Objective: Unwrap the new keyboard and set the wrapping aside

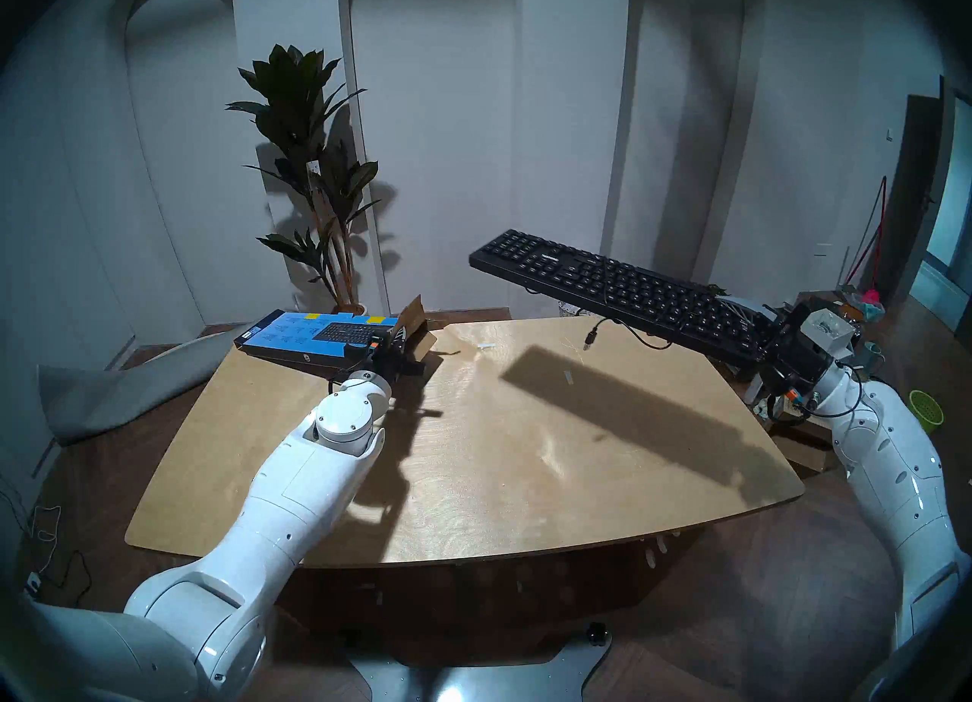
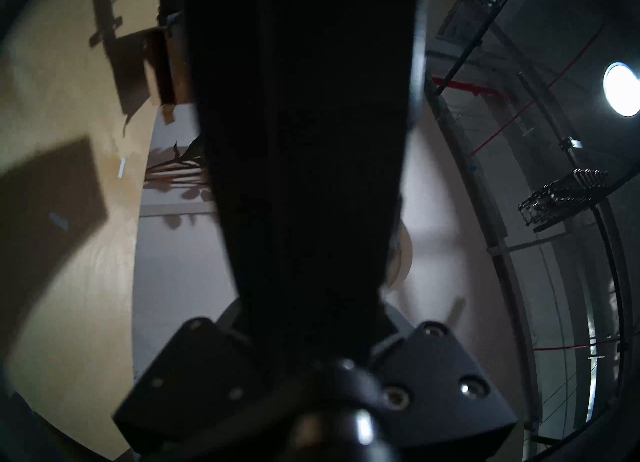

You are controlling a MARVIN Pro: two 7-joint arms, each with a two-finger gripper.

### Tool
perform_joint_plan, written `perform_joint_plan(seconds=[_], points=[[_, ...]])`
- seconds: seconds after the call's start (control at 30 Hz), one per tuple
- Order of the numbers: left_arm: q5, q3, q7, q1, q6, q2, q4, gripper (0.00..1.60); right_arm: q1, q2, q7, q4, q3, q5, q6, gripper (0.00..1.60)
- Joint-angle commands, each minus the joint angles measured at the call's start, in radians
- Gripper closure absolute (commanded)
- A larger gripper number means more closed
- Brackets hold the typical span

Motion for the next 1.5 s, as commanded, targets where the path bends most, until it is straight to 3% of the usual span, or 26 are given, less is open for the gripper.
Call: perform_joint_plan(seconds=[0.0,0.37,0.57,1.1,1.47], points=[[-0.011,0.006,0.009,0.067,-0.054,-0.011,-0.117,1.6,0.009,0.021,-0.026,0.091,0.006,-0.017,0.001,1.6],[-0.019,0.141,0.014,0.219,-0.073,-0.081,-0.263,1.6,0.061,0.007,-0.004,0.201,-0.048,-0.072,0.001,1.6],[-0.006,0.171,0.042,0.252,-0.072,-0.076,-0.321,1.6,0.102,-0.019,0.0,0.254,-0.086,-0.098,0.001,1.6],[0.038,0.157,0.13,0.346,-0.03,-0.025,-0.461,1.6,0.256,-0.134,0.047,0.462,-0.216,-0.19,0.024,1.6],[0.052,0.147,0.165,0.39,0.026,-0.008,-0.535,1.6,0.372,-0.121,0.097,0.59,-0.275,-0.248,0.001,1.6]])
